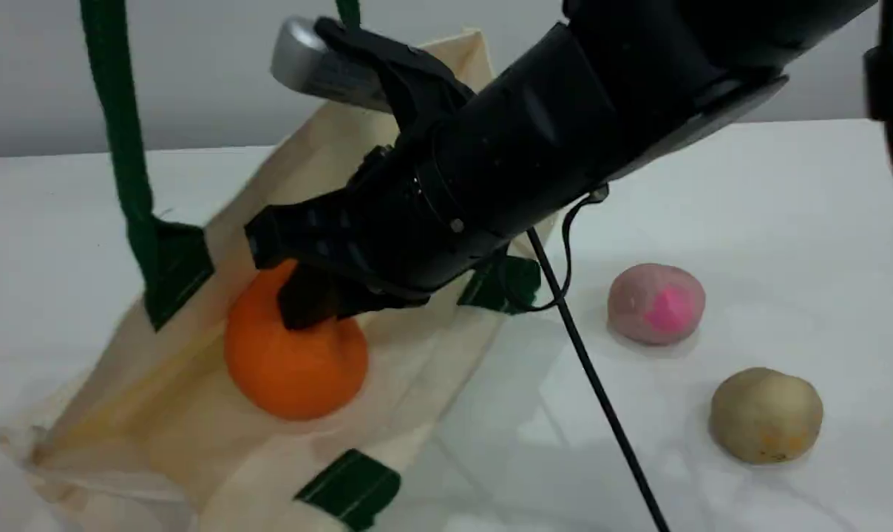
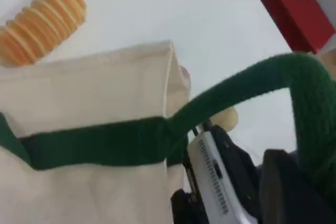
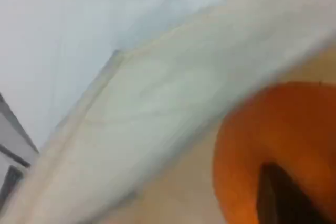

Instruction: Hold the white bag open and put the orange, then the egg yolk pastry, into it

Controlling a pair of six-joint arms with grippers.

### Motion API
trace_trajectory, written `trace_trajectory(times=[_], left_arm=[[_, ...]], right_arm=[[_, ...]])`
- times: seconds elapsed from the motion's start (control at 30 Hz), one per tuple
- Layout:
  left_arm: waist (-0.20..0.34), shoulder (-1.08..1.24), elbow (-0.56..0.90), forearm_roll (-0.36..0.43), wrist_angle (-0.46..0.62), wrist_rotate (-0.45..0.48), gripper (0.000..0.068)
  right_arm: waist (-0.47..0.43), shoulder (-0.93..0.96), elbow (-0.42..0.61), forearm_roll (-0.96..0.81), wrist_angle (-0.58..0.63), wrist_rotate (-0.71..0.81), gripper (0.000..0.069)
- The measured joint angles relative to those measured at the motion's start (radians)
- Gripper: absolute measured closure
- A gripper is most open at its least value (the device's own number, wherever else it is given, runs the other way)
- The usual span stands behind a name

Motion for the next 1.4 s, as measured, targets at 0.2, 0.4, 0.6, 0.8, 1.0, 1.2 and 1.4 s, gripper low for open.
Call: trace_trajectory(times=[0.2, 0.4, 0.6, 0.8, 1.0, 1.2, 1.4], left_arm=[[-0.001, -0.001, 0.0, -0.008, -0.001, 0.0, 0.0618], [-0.039, -0.001, 0.0, -0.015, 0.001, 0.014, 0.0618], [-0.039, -0.001, 0.0, -0.017, 0.001, 0.015, 0.0618], [-0.039, -0.001, 0.0, -0.026, -0.007, 0.015, 0.0618], [-0.039, -0.001, 0.0, -0.026, -0.013, 0.016, 0.0618], [-0.039, -0.001, 0.0, -0.026, -0.013, 0.017, 0.0618], [-0.039, -0.001, 0.0, -0.026, -0.013, 0.017, 0.0618]], right_arm=[[0.0, -0.001, -0.036, 0.0, 0.065, -0.019, 0.0646], [0.018, -0.001, -0.039, 0.0, 0.177, -0.02, 0.0646], [0.063, -0.001, -0.039, 0.0, 0.109, -0.02, 0.0646], [0.062, 0.0, -0.039, 0.007, -0.105, -0.02, 0.0646], [0.062, 0.0, -0.04, 0.005, -0.108, -0.017, 0.0642], [0.062, 0.0, -0.04, 0.004, -0.121, -0.033, 0.0605], [0.059, 0.0, -0.04, 0.002, -0.119, -0.06, 0.0408]])
